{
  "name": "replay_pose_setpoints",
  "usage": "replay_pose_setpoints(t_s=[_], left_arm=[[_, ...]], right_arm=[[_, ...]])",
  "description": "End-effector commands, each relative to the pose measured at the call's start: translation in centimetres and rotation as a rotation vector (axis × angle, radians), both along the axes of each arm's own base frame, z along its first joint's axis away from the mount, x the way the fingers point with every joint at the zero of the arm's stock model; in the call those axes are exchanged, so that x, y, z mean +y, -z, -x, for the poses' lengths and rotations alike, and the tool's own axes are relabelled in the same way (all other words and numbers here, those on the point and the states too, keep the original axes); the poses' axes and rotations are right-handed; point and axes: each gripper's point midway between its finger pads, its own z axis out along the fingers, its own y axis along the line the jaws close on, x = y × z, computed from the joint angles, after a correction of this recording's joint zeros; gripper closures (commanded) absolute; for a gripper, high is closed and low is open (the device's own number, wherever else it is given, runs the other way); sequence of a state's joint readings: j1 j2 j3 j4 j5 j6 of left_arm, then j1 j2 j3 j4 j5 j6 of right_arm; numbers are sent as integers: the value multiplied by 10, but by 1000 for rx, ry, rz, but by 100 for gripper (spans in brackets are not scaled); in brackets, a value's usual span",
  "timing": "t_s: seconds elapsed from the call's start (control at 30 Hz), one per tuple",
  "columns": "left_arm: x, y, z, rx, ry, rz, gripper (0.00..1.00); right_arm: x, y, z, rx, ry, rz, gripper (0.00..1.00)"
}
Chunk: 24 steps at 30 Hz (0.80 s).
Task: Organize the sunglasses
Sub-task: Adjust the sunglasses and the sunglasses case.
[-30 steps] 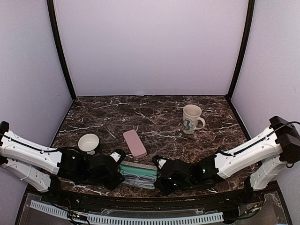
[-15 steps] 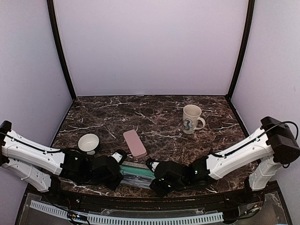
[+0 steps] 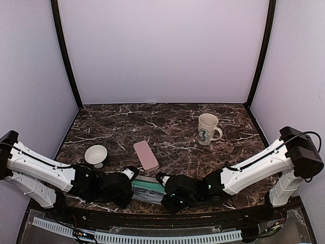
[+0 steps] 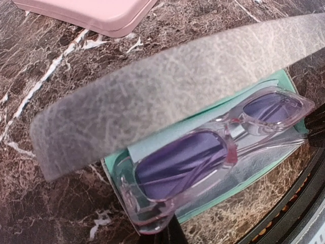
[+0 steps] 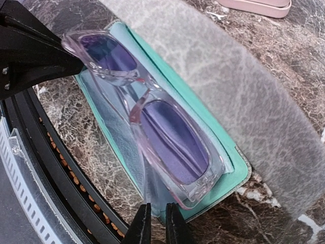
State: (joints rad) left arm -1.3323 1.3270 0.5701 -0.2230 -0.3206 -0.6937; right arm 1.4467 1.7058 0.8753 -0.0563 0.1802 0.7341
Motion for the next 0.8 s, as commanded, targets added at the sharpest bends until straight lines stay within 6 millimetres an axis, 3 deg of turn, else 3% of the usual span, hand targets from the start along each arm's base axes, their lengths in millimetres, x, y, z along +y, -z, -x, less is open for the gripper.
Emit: replay_pose_setpoints(t_s=[0.0, 0.4, 0.77], left_arm=[[1, 7, 0, 5, 5, -3, 97], [0, -1, 6, 27, 27, 28, 95], [5, -16, 21, 76, 80, 86, 68]], right_arm=[[6, 0, -2, -17, 8, 8, 88], [1, 6, -4, -34, 29, 49, 91], [0, 10, -3, -84, 36, 104, 92]])
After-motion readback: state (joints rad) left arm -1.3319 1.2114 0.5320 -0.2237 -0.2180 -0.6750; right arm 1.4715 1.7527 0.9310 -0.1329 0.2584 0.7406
